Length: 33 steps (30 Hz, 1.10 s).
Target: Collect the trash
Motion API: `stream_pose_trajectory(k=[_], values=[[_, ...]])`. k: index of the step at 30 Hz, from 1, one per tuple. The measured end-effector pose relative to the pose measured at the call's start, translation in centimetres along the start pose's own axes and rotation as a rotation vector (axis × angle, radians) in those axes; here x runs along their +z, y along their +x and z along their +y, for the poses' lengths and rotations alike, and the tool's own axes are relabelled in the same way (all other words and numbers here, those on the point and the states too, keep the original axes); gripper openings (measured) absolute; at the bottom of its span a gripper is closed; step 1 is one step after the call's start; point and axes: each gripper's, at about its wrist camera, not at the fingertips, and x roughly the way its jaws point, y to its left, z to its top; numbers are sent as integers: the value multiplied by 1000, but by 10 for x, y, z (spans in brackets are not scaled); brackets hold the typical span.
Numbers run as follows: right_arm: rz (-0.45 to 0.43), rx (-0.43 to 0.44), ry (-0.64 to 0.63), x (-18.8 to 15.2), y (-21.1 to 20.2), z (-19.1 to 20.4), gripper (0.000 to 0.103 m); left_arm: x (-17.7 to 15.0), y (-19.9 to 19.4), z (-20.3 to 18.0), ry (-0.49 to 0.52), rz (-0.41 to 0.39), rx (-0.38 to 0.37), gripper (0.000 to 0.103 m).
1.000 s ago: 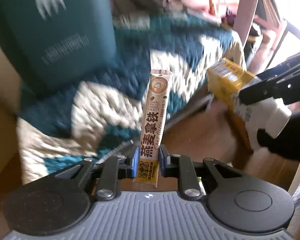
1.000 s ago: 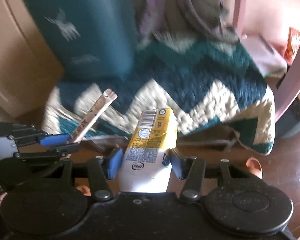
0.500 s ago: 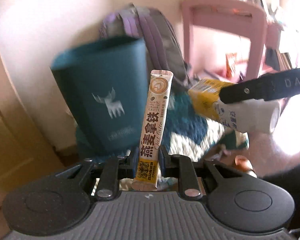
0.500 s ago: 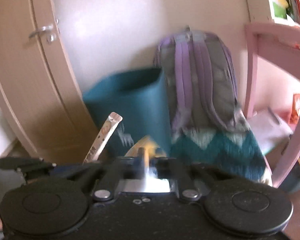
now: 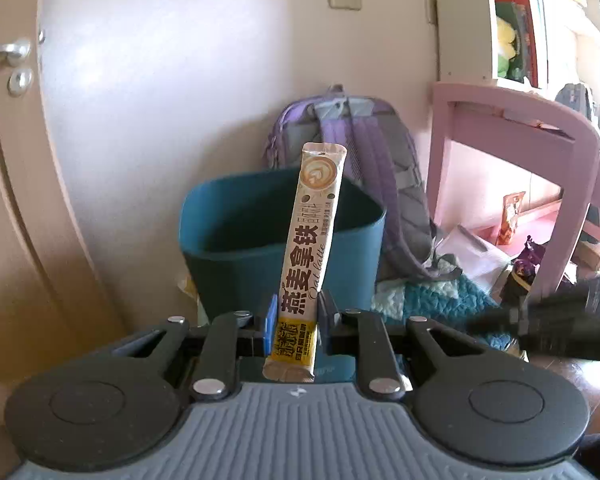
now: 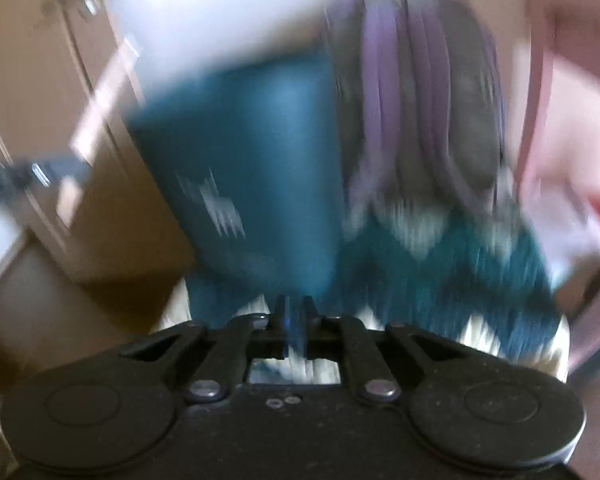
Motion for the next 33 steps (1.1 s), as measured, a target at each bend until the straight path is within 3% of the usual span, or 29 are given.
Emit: stream_pose_trajectory(k=[7,12,13,14,15,20,22,26,33], values=[[254,28,-94,-78,110,4,16,-50,32,32,-66,44,52,20],[402,96,-175,-131,184,21,32,-93,65,61,-132,104,84,20],[432,105,-189,-142,202,22,42,-102,72,65,-141,119,85,20],[455,109,-196,-152,216,24,59,-112,82,70,-155,136,81,20],[471,111,-206,-161,231,26,62,-120,88,73,-164,143,83,20],[578,112,-306,-210,307,38,63,-169,112,93,-266,173,72,18],[617,104,-340,-227,336,42,63,-187,118,98,-301,198,60,7],[688,83,-398,-257,383,48,63,-218,132,104,-321,228,44,7],[697,70,-506,-283,418,61,63,-285,160,120,-438,378,43,7]])
